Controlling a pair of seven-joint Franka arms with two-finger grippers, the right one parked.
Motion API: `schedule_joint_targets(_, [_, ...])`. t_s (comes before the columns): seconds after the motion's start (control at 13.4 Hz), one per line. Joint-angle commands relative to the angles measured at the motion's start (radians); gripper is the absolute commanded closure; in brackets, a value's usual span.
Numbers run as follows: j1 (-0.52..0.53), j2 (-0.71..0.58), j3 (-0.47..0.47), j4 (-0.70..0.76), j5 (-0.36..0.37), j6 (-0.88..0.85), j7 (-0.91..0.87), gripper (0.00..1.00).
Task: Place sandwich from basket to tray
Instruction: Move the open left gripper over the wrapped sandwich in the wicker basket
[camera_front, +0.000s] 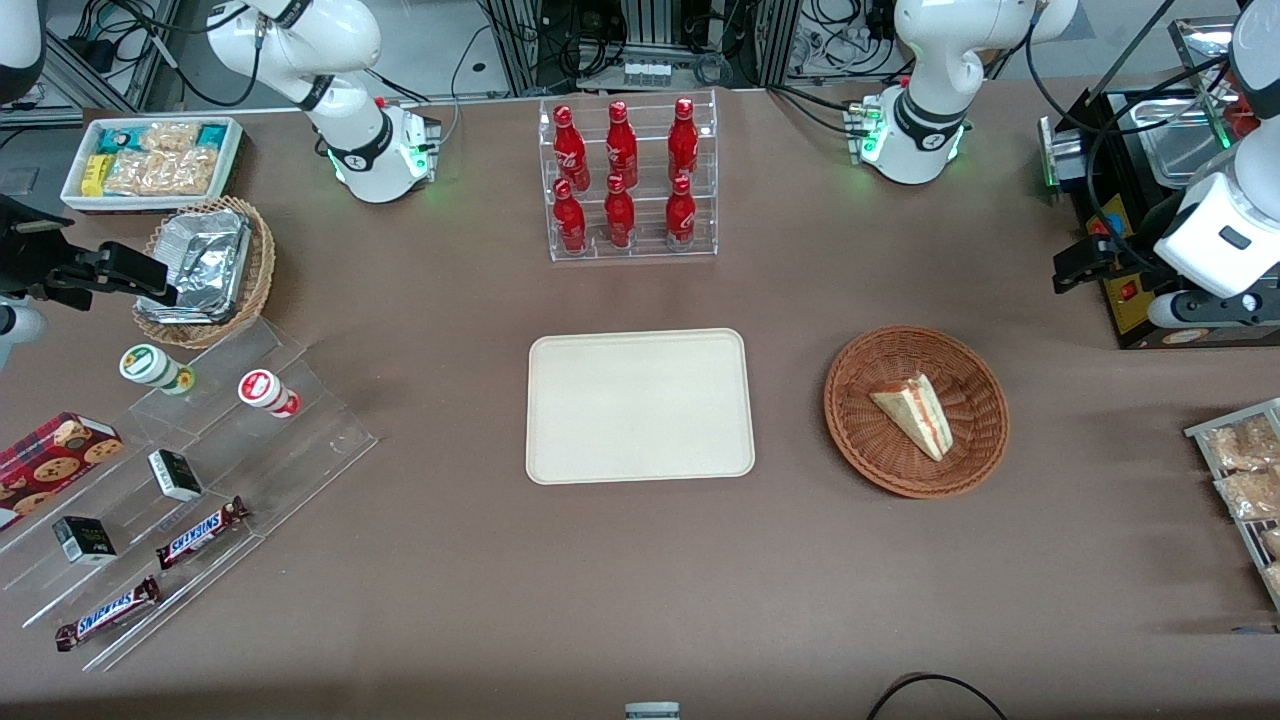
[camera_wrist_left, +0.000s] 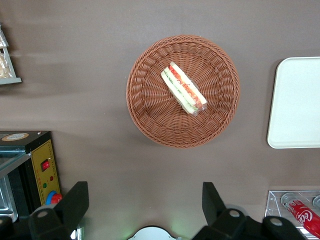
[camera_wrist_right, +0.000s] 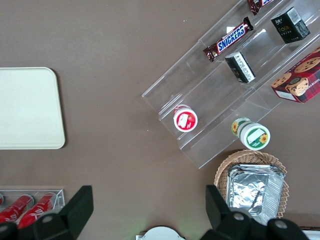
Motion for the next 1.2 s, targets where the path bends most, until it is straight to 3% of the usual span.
schedule_joint_targets(0.0, [-0.003, 0.011, 0.002, 0.02, 0.001, -0.008, 0.018, 0.0])
schedule_joint_targets(0.45, [-0.019, 0.057, 0.001, -0.084, -0.011, 0.099, 0.007, 0.0])
schedule_joint_targets(1.12, [-0.082, 0.046, -0.001, -0.443, -0.005, 0.53, -0.092, 0.0])
